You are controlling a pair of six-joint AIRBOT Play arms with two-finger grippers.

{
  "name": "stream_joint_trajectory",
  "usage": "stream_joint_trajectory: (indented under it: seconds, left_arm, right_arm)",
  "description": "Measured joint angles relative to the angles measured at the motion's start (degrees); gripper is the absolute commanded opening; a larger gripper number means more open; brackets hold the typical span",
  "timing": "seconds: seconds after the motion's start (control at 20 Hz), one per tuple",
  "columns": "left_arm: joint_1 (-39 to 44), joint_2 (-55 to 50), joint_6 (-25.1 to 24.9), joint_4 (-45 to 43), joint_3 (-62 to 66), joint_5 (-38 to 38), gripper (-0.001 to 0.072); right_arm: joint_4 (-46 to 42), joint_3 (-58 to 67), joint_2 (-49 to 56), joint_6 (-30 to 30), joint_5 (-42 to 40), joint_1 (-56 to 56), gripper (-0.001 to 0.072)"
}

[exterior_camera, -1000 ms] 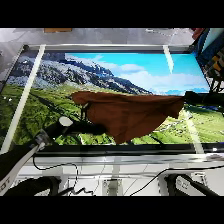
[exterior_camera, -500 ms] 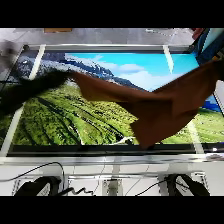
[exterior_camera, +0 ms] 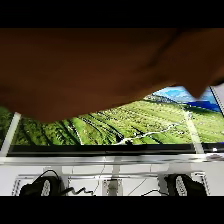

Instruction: Fold the clothes and pants, and hang the long-sleeved shirts on hangers.

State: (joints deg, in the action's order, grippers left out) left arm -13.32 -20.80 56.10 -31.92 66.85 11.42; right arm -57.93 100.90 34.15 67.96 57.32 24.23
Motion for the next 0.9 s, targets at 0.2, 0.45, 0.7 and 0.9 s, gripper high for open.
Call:
stream_joint_trajectory:
  seconds: [0.2,0.45,0.7,0.9]
  left_arm:
    - [-0.52,1.51,-0.02,-5.92,0.09,-3.32,0.0014]
    - [-0.59,-9.51,2.27,-8.96,0.11,6.86,0.0014]
    - [3.23,-31.93,3.74,-10.05,0.13,18.6,0.0014]
    - [8.57,-50.84,3.3,-10.29,2.47,19.91,0.0013]
  right_arm:
    - [-0.44,1.11,-2.56,-0.02,0.02,0.0,0.0018]
    - [-0.26,1.22,5.05,0.9,2.16,0.0,0.0018]
    - [3.41,1.2,24.76,3.58,14.12,-0.33,0.0019]
    - [5.16,1.22,42.71,4.39,19.69,-3.19,0.0019]
